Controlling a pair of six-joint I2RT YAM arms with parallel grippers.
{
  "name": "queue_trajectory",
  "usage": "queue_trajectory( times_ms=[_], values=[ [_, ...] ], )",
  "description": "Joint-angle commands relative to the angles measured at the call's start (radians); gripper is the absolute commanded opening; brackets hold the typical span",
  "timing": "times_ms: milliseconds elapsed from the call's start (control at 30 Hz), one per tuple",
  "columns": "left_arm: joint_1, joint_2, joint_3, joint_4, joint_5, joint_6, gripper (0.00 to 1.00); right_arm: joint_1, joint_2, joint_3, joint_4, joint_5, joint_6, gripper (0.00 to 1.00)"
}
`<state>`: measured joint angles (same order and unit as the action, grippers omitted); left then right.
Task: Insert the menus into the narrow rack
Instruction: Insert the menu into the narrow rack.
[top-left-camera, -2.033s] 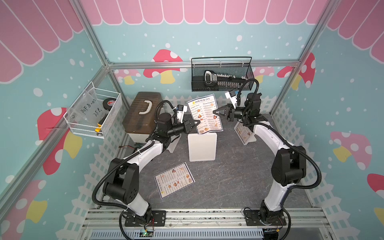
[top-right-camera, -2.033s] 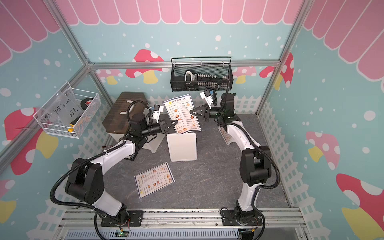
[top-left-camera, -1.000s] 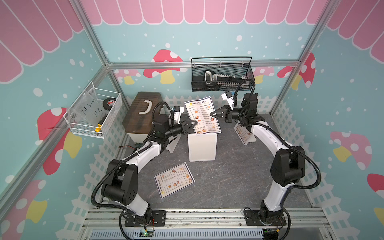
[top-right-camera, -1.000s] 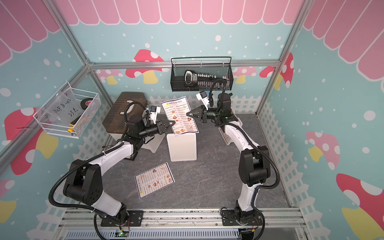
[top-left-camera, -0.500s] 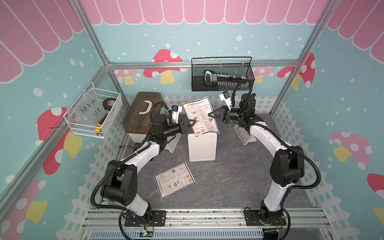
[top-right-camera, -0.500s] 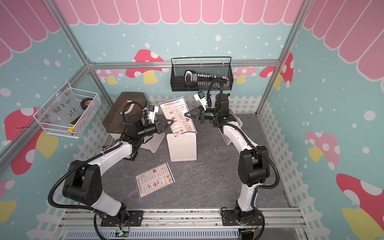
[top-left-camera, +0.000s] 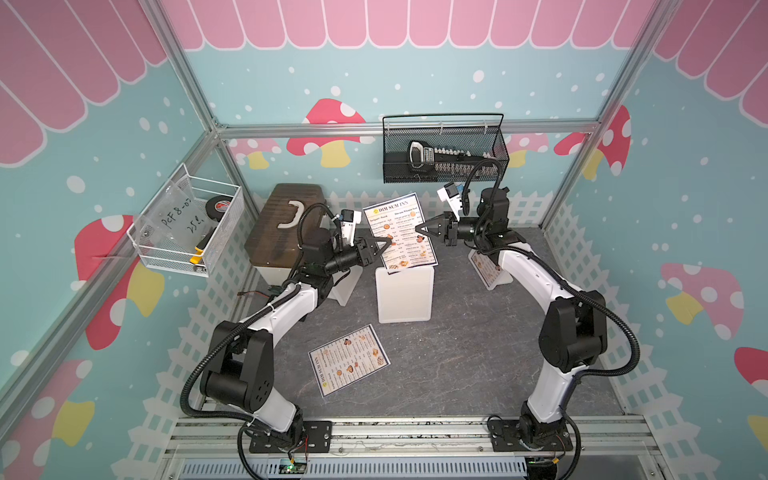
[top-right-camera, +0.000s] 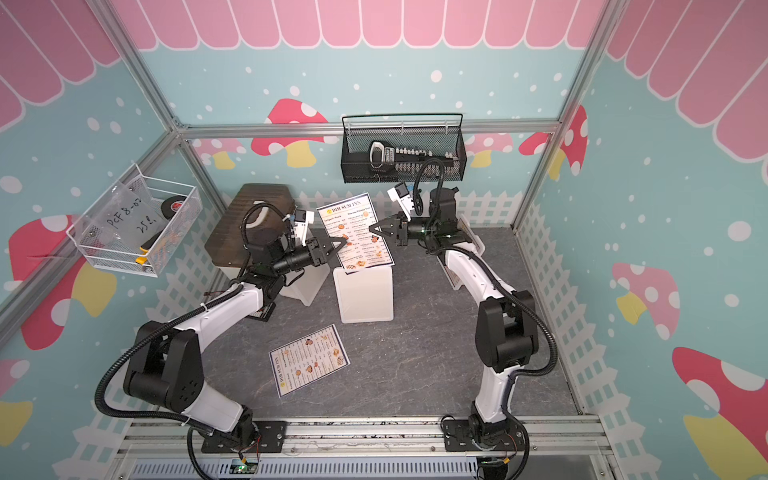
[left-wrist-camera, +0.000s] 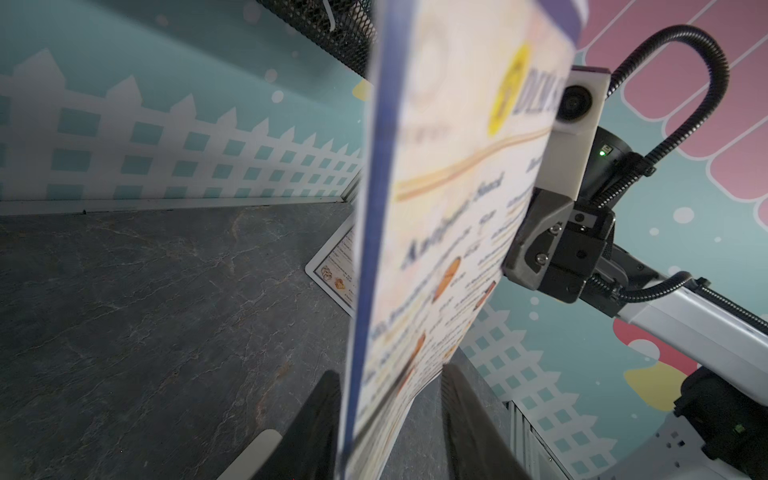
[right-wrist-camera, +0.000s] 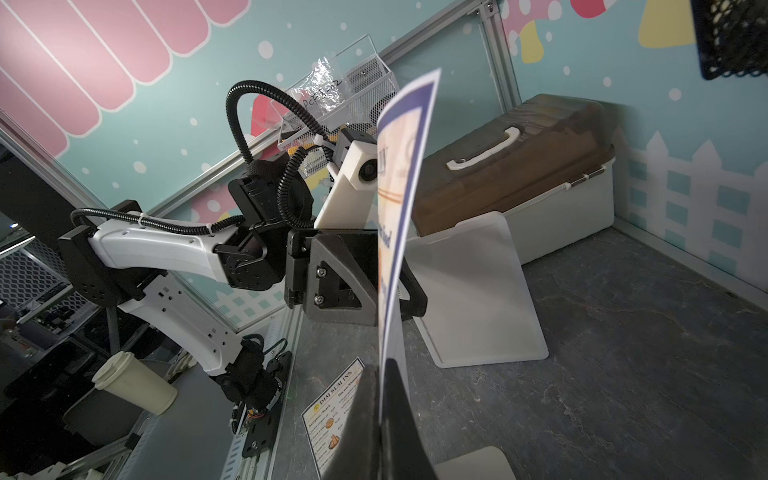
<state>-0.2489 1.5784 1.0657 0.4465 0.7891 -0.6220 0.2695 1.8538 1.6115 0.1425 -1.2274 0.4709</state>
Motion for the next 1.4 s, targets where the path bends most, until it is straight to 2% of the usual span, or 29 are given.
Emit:
queue_trajectory(
  times_ms=[0, 500, 767, 1367],
  values=[
    [0.007, -0.027, -0.01, 0.033, -0.001, -0.01, 0.41, 0.006, 0.032, 0.033, -0.043, 0.008, -0.061, 0.0],
    [0.014, -0.035, -0.016, 0.032, -0.01, -0.01, 0.43, 0.017, 0.036, 0.018, 0.005, 0.022, -0.046, 0.0],
    [0.019, -0.045, -0.019, 0.033, -0.018, -0.013, 0.43, 0.025, 0.024, -0.027, 0.094, 0.062, 0.014, 0.0],
    [0.024, -0.036, -0.014, 0.055, -0.01, -0.035, 0.43, 0.023, -0.019, -0.128, 0.177, 0.13, 0.033, 0.0]
  ],
)
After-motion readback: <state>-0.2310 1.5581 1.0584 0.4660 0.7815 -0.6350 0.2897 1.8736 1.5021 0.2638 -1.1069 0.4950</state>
